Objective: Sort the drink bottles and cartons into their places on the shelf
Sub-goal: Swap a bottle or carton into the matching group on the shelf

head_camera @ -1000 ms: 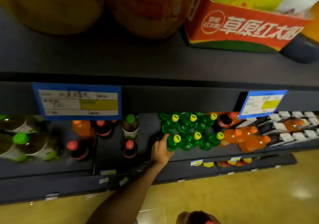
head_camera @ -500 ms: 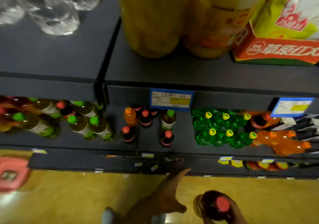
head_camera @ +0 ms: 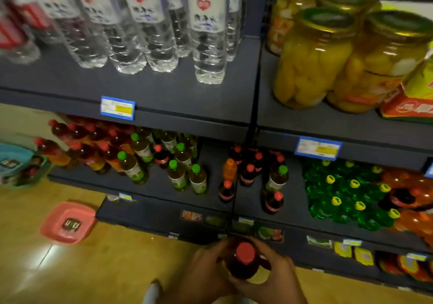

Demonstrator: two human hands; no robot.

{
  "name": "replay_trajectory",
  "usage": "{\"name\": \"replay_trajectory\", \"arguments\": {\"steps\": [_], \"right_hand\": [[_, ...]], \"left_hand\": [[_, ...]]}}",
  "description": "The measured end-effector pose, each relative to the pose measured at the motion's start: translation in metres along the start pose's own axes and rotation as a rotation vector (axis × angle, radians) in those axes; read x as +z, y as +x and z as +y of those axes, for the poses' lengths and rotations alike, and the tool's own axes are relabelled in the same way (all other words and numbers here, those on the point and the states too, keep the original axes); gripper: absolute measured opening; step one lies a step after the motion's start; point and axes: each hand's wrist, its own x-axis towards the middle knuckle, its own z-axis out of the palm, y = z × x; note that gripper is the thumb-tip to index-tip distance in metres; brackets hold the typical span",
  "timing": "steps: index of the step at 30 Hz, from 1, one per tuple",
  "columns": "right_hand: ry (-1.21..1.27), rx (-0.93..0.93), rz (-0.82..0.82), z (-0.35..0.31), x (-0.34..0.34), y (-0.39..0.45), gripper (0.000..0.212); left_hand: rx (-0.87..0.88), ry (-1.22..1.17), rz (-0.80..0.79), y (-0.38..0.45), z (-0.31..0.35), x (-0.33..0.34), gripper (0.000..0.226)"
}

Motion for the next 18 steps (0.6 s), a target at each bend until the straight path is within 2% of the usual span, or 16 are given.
{"name": "replay_trajectory", "arguments": {"steps": [2,4,7,10,15,18], "right_hand": [[-0.051,-0.063,-0.017,-0.010,0.019,0.015,0.067],[-0.091,-0.066,-0.103,-0.021,0.041,0.037,0.080],[-0.135,0.004,-0.177,-0.016,0.069,0.080,0.086],[-0.145,0.130,-0.010,-0.008,0.114,0.134,0.076],[-0.048,0.340,0.237,-0.015,0.177,0.209,0.070],[-0.130,0.371,0.314,-0.013,0.197,0.245,0.079]], "left_hand": [[0.004,-0.038,0.073,-0.002,-0.003,-0.027,0.073],[0.001,-0.058,0.156,-0.002,-0.020,-0.056,0.068],[-0.052,-0.075,0.342,-0.006,-0.051,-0.112,0.057],[-0.077,-0.100,0.431,-0.015,-0.111,-0.191,0.060],[-0.174,0.039,0.468,-0.028,-0.189,-0.308,0.062],[-0.310,-0.062,0.436,-0.032,-0.215,-0.350,0.063]]}}
